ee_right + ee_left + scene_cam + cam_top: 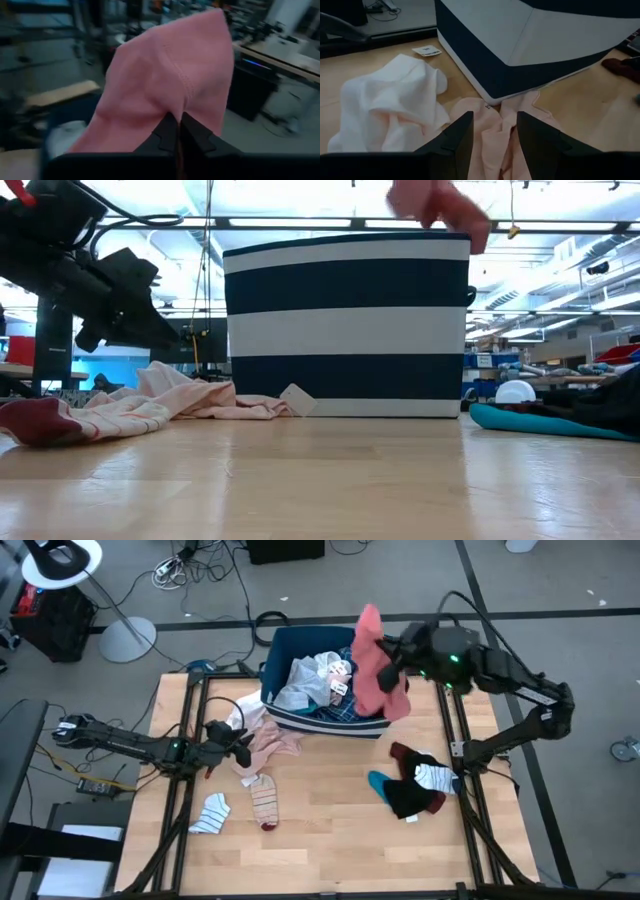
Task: Sort clothes
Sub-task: Put the pink boxer into the blue bin
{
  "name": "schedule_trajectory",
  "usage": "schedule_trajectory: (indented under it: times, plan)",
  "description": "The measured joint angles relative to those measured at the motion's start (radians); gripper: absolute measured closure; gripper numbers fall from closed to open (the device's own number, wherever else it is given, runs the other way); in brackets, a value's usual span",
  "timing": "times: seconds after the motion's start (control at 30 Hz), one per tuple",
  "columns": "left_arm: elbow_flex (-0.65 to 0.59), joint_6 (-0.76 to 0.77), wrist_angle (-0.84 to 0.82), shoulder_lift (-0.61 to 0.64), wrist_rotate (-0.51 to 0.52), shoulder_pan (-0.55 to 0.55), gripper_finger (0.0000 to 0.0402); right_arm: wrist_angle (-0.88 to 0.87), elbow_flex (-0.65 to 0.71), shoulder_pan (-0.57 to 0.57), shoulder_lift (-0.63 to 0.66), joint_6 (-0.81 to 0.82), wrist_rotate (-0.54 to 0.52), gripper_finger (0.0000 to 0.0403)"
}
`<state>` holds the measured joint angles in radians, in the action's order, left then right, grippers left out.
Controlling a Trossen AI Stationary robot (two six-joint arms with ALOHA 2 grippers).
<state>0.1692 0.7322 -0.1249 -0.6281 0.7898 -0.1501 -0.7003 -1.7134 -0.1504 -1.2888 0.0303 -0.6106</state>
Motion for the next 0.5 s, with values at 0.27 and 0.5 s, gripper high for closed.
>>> schedule_trajectory:
  times: [0.27,0.5]
  plan:
    - [0.0,-0.021,0.0,0.0,0.0,0.0,0.0246,0.042,0.0,-0.158,-0.127,0.002,0.146,0.0365]
    - [0.0,-0.02,-0.018,0.0,0.0,0.0,0.0246,0.016,0.0,-0.194,-0.234,0.047,0.25,0.0336]
